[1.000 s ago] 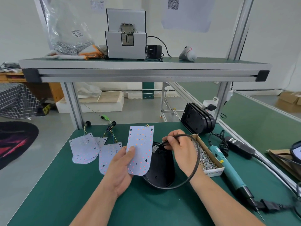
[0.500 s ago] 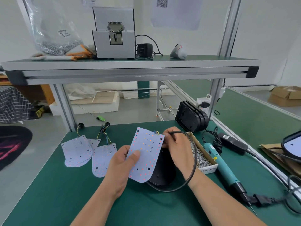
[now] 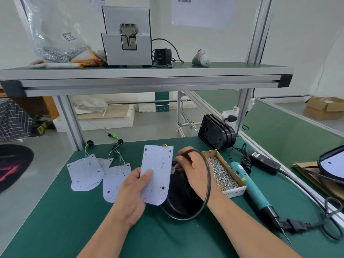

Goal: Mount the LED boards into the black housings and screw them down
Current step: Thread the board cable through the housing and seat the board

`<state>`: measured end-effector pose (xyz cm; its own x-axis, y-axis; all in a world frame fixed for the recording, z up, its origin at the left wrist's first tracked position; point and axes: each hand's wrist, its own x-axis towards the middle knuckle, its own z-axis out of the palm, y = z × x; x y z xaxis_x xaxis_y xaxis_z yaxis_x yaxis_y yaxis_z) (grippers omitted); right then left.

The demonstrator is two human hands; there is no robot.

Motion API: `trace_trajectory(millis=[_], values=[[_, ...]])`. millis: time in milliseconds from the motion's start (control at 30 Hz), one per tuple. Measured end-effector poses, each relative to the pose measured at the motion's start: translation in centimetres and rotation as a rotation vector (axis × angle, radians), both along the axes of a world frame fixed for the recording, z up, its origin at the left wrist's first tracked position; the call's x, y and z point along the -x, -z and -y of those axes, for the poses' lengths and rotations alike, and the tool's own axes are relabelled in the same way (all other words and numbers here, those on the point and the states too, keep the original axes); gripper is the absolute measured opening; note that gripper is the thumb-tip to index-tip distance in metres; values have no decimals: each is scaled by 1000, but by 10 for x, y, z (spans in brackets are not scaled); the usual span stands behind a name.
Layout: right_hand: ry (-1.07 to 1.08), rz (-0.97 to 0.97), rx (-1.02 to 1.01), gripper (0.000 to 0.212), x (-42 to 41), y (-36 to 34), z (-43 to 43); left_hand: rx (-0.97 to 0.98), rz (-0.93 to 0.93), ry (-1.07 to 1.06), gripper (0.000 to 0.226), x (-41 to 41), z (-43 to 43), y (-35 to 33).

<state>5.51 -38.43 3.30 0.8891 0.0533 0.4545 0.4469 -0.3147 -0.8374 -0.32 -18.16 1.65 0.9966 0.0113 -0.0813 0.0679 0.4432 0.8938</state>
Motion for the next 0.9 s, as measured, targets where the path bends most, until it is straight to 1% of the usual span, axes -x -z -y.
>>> trace_trajectory(millis=[133,200,267,333,433,467,533,600,700,800,867,900], values=[[-35,-109,-95,15,0,4,1,168,-73,0,44,-3,-3,-1],[-15,-100,-81,16,0,4,2,207,-90,-16,43,-5,-5,3],[12,-74,0,14,0,4,4,207,-91,-19,33,-8,-6,6],[20,-88,44,11,1,5,3,196,-92,-14,16,-10,-6,9],[16,-137,54,13,1,6,0,204,-100,-6,14,-8,-5,6],[16,-154,67,14,1,5,-1,207,-94,2,20,-6,-4,3],[6,-157,114,15,0,3,0,215,-85,20,47,-2,-2,-3],[-43,-141,121,14,1,3,1,197,-68,41,58,1,1,-6],[-101,-168,42,14,5,7,1,117,-39,41,57,4,7,-7],[-132,-217,-47,14,7,11,0,111,-18,37,57,4,6,-7],[-151,-211,-37,15,7,12,1,147,-19,40,53,5,4,-10],[-159,-190,-1,15,7,12,2,176,-25,45,50,5,2,-11]])
